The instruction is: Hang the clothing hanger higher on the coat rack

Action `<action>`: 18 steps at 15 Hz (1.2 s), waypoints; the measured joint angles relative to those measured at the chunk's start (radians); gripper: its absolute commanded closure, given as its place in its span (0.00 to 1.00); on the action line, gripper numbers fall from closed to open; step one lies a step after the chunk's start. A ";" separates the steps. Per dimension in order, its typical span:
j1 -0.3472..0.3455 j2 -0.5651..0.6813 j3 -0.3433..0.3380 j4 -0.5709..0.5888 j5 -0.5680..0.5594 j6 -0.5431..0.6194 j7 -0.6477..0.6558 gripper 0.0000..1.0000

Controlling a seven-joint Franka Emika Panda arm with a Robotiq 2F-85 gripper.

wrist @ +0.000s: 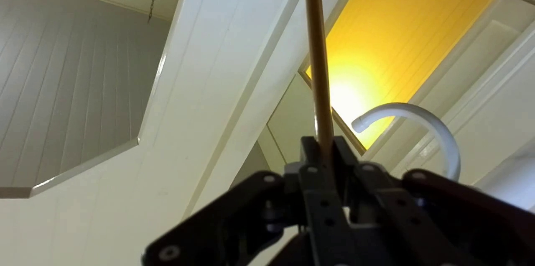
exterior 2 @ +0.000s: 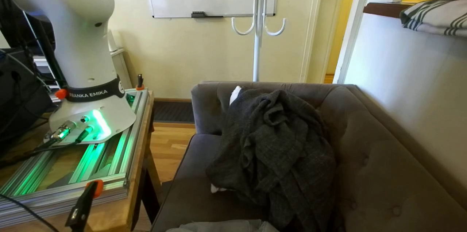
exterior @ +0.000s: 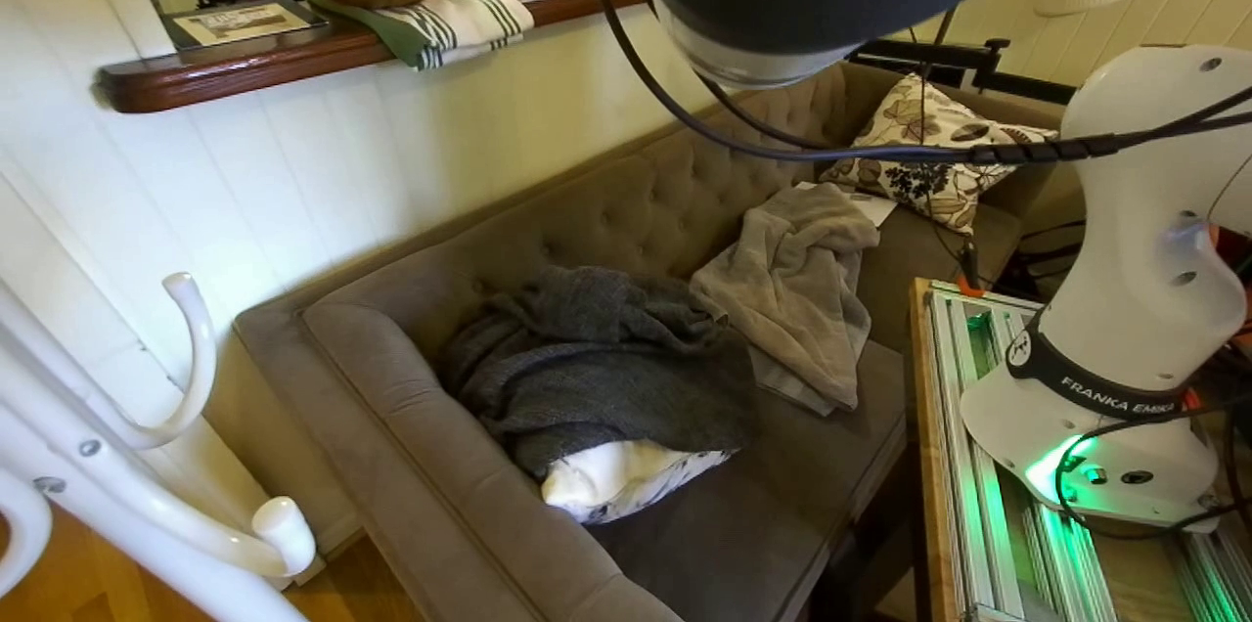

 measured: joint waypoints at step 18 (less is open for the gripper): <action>-0.579 -0.081 0.331 -0.133 -0.511 0.004 0.724 0.97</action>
